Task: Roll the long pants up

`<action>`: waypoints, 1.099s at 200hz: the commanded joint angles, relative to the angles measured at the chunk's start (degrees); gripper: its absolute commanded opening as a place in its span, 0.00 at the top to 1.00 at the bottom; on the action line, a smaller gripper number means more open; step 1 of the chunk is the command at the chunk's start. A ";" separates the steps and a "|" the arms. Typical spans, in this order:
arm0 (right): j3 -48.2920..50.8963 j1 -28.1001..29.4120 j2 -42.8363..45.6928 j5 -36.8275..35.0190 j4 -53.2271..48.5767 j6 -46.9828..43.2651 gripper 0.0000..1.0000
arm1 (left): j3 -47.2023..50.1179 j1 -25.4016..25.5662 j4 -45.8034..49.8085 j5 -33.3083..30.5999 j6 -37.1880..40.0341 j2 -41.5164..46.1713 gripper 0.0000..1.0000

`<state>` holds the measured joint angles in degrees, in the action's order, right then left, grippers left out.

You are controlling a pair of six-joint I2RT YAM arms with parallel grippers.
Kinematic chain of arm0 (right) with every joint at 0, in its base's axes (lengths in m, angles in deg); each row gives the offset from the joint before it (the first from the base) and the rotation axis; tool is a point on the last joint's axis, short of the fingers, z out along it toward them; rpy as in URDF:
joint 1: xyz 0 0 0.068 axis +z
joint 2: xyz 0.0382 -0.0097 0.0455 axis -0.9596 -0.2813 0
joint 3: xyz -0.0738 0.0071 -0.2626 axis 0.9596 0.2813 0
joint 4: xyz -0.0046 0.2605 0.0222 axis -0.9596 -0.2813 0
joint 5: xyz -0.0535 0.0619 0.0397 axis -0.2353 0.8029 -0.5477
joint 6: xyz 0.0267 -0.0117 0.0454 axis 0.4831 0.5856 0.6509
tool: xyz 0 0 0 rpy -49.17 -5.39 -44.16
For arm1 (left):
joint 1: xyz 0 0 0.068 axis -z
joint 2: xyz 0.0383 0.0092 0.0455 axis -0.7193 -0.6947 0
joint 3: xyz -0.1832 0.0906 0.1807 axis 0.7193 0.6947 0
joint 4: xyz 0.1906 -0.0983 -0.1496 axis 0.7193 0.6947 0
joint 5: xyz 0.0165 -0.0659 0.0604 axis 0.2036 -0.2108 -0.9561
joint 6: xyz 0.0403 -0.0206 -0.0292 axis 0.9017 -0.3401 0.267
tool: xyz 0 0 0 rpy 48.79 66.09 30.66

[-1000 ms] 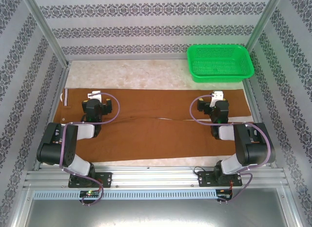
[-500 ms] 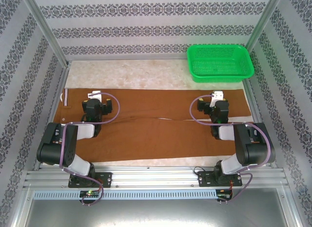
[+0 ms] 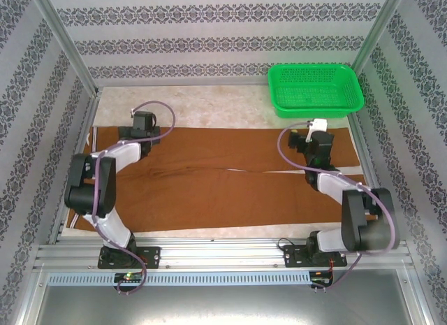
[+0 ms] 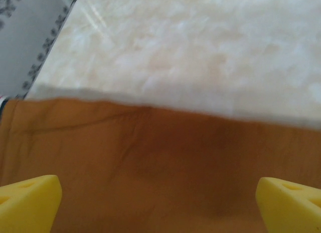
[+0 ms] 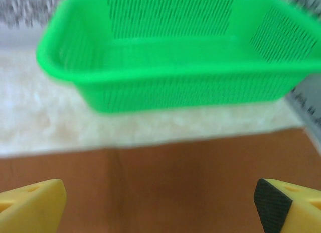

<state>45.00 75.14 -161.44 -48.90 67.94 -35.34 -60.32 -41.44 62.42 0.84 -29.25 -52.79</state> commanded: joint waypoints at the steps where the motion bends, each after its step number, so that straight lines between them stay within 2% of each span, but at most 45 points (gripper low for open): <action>1: -7.23 -0.16 4.66 -2.67 -12.45 2.68 0.02 | 4.21 0.40 -0.01 -5.58 -4.23 12.90 0.00; 14: -11.45 -0.23 4.40 -1.75 -18.27 3.13 0.02 | 4.23 0.27 0.93 -3.55 -5.15 17.93 0.00; 23: -13.02 -0.29 3.88 -1.36 -20.05 3.95 0.02 | 1.80 0.19 4.95 -1.12 -5.48 20.27 0.00; 51: -16.40 -0.43 0.96 -0.27 -22.48 6.69 0.02 | -4.71 0.11 11.75 3.27 -5.40 22.92 0.00; 59: -18.56 -0.46 -0.53 -1.09 -25.10 7.86 0.02 | -9.02 -0.01 15.72 3.45 -4.61 21.08 0.01; 75: -23.28 -0.42 -3.65 -3.07 -31.16 9.11 0.02 | -19.17 -0.91 24.64 -3.45 -5.23 14.52 0.03; 88: -25.83 -0.42 -5.71 -3.70 -34.47 9.73 0.02 | -25.87 -3.51 30.29 -3.30 -6.81 9.18 0.00; 98: -26.25 -0.42 -6.30 -3.55 -35.05 9.60 0.02 | -29.88 -6.99 34.22 0.47 -9.22 5.90 0.00; 106: -26.46 -0.42 -6.43 -3.89 -35.88 9.85 0.02 | -30.47 -9.83 33.89 5.87 -9.76 4.24 0.00; 119: -26.58 -0.42 -6.71 -4.90 -37.27 9.86 0.02 | -31.42 -13.48 33.96 10.40 -10.86 1.18 0.00; 135: -27.38 -0.51 -7.38 -6.43 -40.21 9.72 0.02 | -32.62 -17.12 34.67 11.44 -11.66 -2.58 0.00; 182: -25.68 -0.52 -7.60 -4.99 -41.90 13.04 0.02 | -34.86 -23.88 37.70 6.24 -14.62 -10.80 0.00; 220: -25.48 -0.19 -6.49 -3.99 -43.25 14.90 0.02 | -40.07 -28.20 38.93 12.71 -15.56 -17.44 0.00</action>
<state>19.38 74.90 -168.24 -53.34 26.74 -22.82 -95.75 -66.97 98.13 10.08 -42.69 -67.21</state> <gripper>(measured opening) 0.977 0.999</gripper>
